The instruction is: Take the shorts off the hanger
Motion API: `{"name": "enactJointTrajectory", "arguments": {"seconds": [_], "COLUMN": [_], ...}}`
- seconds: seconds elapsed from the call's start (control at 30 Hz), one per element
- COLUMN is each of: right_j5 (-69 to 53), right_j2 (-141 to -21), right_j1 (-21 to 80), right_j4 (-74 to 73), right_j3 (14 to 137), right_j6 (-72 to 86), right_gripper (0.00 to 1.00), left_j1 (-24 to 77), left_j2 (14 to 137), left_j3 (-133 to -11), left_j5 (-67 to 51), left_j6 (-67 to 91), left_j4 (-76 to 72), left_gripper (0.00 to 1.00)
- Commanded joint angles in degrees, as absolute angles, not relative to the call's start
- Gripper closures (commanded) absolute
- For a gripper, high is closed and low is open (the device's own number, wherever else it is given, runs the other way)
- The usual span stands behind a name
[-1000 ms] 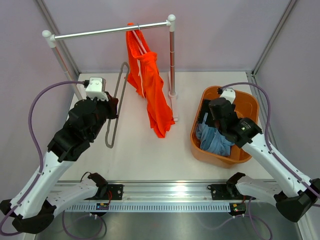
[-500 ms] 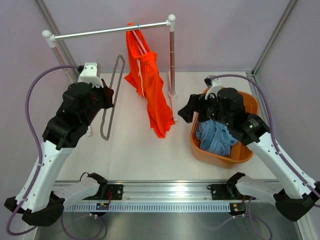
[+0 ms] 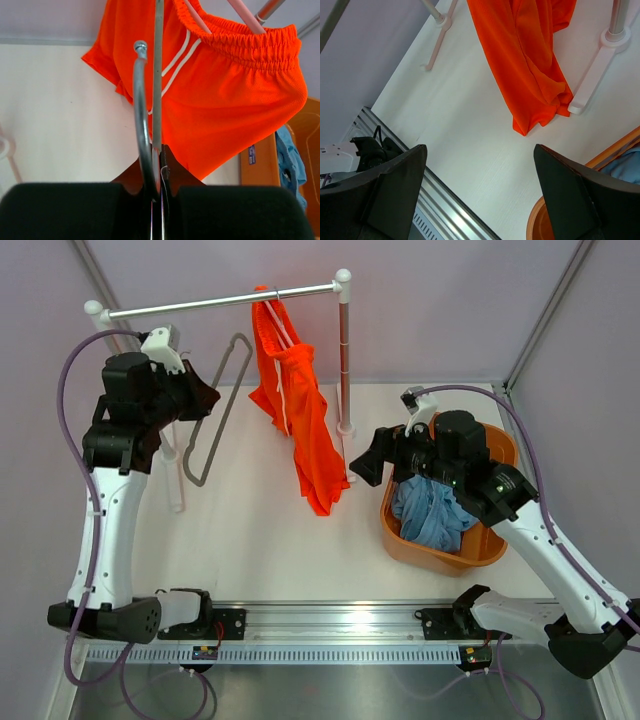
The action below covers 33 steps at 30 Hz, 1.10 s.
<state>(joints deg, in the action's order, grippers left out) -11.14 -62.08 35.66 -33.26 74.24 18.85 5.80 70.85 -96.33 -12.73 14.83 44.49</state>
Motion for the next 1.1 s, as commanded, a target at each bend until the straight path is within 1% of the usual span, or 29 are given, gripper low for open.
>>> {"name": "enactJointTrajectory", "arguments": {"seconds": [0.0,0.33,0.53,0.73,1.07], "right_j5": [-13.5,-17.0,-18.9,-19.2,-22.5], "right_j2": [-62.8,-64.9,-67.0,-69.3,-71.4], "right_j1": [35.3,35.4,35.3,35.4,35.3], "right_j4": [-29.8,-25.6,-23.0,-21.6,-19.9], "right_j3": [74.6,73.1,71.9,71.7,72.1], "right_j6": [16.8,16.1,15.8,15.1,16.4], "right_gripper": [0.04,0.04,0.04,0.03,0.03], "left_j1": [4.7,1.9,0.7,0.7,0.7], "left_j2": [73.0,82.8,85.1,89.4,94.5], "left_j3": [-101.2,-111.7,-113.7,-119.0,-123.7], "left_j5": [-22.5,-23.0,-23.9,-20.9,-10.6], "left_j6": [15.5,13.6,13.6,15.1,19.4], "left_j4": [41.1,43.8,42.8,42.9,38.8], "left_gripper": [1.0,1.0,1.0,1.0,1.0]}}
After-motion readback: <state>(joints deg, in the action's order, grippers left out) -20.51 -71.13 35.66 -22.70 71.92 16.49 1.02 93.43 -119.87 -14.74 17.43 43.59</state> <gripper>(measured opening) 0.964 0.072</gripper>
